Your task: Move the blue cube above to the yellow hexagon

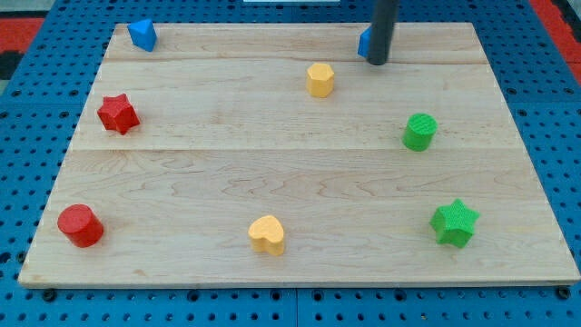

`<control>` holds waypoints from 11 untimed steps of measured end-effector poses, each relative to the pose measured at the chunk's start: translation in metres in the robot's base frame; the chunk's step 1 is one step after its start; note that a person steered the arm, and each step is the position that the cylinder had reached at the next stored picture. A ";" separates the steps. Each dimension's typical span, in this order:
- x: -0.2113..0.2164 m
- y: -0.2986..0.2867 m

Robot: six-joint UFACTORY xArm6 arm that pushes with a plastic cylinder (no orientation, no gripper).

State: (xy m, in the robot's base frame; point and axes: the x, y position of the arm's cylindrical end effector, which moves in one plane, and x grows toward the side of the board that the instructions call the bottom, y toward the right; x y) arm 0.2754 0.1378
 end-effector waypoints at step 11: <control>0.051 -0.052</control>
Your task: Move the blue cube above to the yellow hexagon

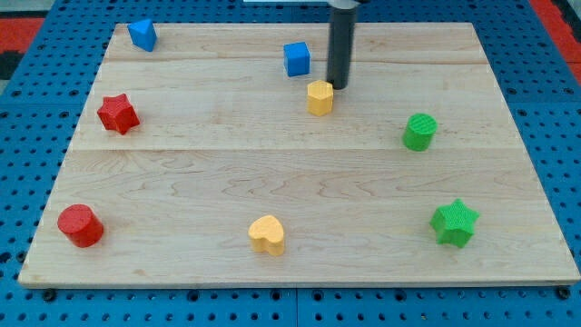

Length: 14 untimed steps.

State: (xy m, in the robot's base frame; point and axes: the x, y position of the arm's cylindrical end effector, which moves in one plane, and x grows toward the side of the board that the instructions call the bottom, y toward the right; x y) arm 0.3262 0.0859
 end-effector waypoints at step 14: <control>-0.032 -0.210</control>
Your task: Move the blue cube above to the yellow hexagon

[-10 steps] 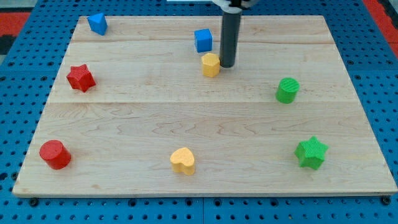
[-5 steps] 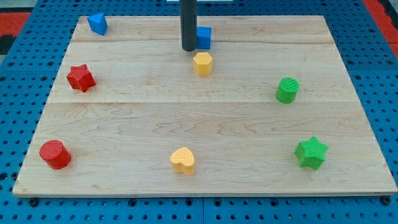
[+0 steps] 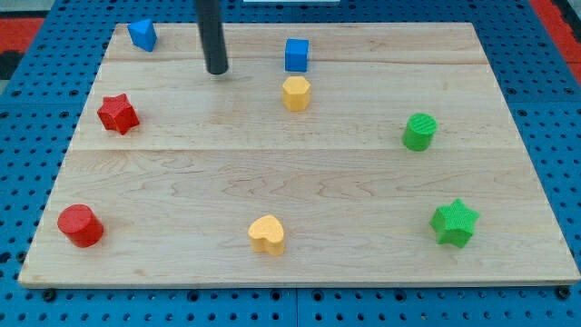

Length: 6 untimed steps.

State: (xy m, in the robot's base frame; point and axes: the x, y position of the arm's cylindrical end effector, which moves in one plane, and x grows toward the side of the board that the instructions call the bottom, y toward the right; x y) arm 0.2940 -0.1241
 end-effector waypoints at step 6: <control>-0.003 0.027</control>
